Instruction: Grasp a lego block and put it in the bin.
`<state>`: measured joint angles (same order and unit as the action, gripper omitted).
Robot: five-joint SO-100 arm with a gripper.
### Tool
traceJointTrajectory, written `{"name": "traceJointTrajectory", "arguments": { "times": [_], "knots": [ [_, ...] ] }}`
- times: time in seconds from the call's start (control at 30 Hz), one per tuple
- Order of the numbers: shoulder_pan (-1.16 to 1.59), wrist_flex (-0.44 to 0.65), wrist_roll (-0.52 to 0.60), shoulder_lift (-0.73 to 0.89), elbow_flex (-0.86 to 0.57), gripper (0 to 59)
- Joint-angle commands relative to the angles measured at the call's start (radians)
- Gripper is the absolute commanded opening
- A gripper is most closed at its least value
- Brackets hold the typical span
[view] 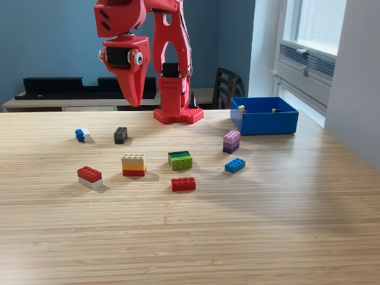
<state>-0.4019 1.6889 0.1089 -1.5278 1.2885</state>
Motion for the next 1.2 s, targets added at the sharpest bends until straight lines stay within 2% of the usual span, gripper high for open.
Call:
{"name": "traceJointTrajectory", "arguments": {
  "times": [0.03,0.6,0.87,1.2],
  "knots": [
    [-0.077,-0.008,0.014,-0.098,-0.057,0.1],
    [-0.370,-0.009,-0.051,-0.100,-0.011,0.1],
    [-0.425,-0.080,-0.061,-0.091,0.060,0.1],
    [-0.431,-0.273,-0.086,-0.100,0.225,0.1]
  ]
}}
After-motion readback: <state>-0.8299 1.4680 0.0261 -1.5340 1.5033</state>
